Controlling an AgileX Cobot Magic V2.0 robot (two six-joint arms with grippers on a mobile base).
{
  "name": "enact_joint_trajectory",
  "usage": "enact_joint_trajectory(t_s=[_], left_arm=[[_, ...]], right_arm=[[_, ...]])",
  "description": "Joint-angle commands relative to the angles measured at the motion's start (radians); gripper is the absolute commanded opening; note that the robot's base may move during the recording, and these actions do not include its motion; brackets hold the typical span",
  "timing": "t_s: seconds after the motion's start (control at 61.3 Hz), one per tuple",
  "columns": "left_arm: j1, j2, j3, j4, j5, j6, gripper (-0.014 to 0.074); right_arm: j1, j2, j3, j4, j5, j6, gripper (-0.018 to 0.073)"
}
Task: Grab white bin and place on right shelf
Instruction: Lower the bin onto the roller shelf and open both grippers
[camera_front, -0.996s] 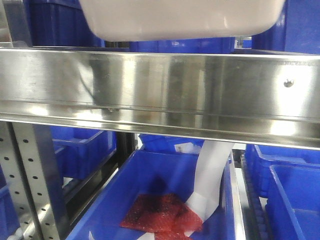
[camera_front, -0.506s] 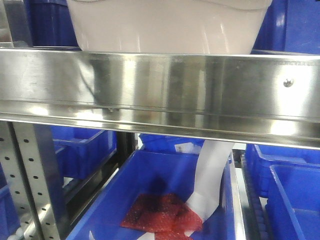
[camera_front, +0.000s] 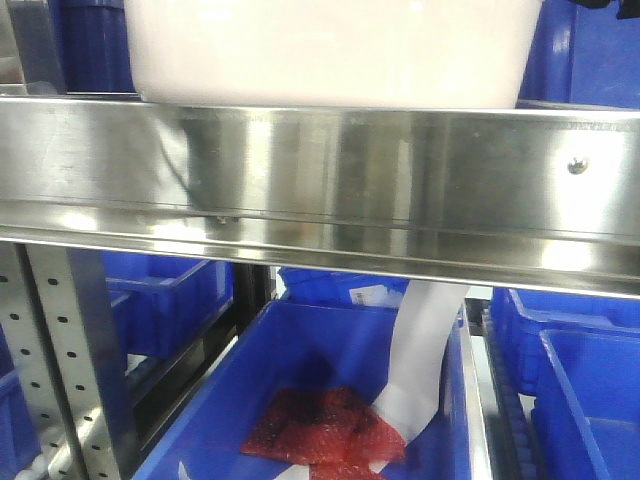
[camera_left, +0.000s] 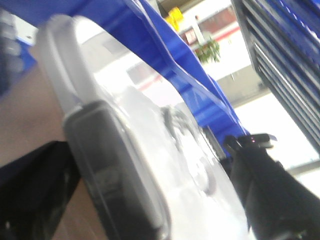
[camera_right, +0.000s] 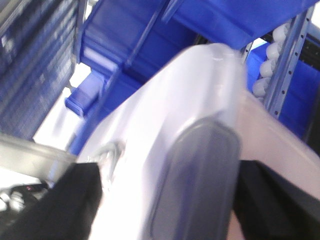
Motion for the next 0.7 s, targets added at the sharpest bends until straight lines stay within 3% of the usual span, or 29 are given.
enact_joint_trajectory(t_s=[0.0, 0.082, 0.163, 0.375, 0.506, 0.686], left_arm=[[-0.017, -0.059, -0.072, -0.094, 0.092, 0.006, 0.0526], [-0.017, -0.061, -0.106, -0.065, 0.103, 0.006, 0.0526], [-0.021, -0.065, -0.167, 0.048, 0.106, -0.025, 0.0526], [-0.043, -0.065, -0.263, 0.353, 0.102, -0.108, 0.0526], [-0.045, -0.065, -0.296, 0.460, 0.096, -0.135, 0.0526], [-0.045, -0.065, -0.341, 0.631, 0.090, -0.162, 0.0523]], right_arm=[[0.009, -0.047, -0.029, 0.130, 0.121, -0.042, 0.0628], [0.008, -0.047, -0.029, 0.112, 0.118, -0.063, 0.0628], [0.006, -0.047, -0.035, 0.069, 0.099, -0.085, 0.0628], [0.005, -0.047, -0.138, -0.205, -0.008, -0.089, 0.0628], [0.005, -0.048, -0.205, -0.370, -0.072, -0.087, 0.0628], [0.005, -0.050, -0.270, -0.524, -0.132, -0.084, 0.0628]])
